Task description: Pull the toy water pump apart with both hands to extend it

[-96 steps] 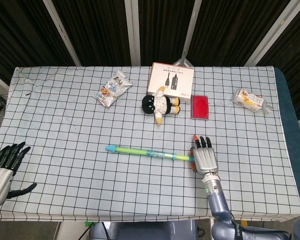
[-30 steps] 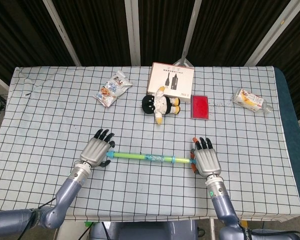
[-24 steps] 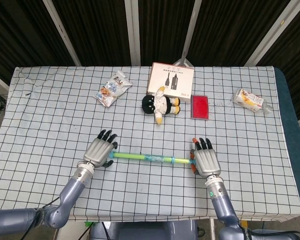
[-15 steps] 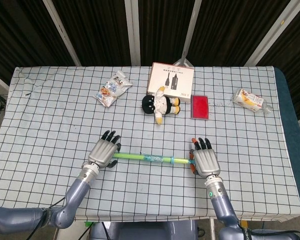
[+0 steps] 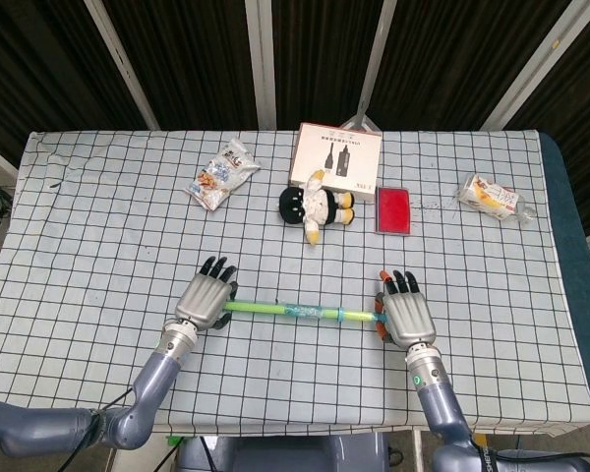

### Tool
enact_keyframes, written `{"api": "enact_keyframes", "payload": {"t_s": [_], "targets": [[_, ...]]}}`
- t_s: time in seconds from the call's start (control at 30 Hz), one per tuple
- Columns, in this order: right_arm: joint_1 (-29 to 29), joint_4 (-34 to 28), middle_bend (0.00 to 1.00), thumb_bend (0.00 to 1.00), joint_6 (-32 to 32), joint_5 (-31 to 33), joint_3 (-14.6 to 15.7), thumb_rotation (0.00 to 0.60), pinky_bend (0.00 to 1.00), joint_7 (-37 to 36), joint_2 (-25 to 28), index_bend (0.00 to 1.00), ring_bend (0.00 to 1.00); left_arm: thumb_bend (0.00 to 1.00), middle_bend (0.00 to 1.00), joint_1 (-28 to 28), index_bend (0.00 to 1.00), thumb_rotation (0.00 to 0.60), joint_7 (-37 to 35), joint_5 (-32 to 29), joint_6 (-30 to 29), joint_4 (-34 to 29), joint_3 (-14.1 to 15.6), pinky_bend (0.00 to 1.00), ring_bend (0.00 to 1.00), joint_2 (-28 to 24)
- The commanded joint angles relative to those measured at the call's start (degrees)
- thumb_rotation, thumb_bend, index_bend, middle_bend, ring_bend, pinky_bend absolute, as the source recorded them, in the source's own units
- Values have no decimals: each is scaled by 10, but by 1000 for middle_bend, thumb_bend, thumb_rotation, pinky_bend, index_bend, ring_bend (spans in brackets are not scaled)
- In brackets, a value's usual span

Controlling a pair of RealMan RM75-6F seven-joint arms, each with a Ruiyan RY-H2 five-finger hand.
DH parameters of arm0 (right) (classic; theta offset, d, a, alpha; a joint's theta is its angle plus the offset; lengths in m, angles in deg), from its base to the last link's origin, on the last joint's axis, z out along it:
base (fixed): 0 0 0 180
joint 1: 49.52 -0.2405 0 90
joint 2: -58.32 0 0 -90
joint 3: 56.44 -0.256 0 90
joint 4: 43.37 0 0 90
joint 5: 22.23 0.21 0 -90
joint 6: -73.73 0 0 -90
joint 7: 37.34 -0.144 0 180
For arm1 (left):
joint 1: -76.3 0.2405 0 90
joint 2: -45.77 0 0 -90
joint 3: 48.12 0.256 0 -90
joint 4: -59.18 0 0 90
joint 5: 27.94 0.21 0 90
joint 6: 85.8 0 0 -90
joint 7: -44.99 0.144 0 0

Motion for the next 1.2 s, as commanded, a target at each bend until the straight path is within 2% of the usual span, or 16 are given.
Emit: {"api": "enact_keyframes", "payload": {"t_s": [0.03,0.23,0.5,1.2], "targets": [[0,1,151,505,-1,0,1,600,0,0,1,631,0,501,149,0,510,600,-2,-1,-3,2,1,0,0,1],[-1,2,151,505,-1,0,3,600,0,-4,2,631,0,569,165,1,565,600,-10,4,-9,6,5,0,0,3],[-2,-5,153,505,5,-5,2,600,0,-7,7,631,0,575,167,5,573,600,-28,15,-17,-6,6,0,0,-15],[21,-57,154,505,32,-34,21,600,0,-23,61,631,0,575,170,51,581,600,-67,59,-54,-106,41,0,0,-149]]}}
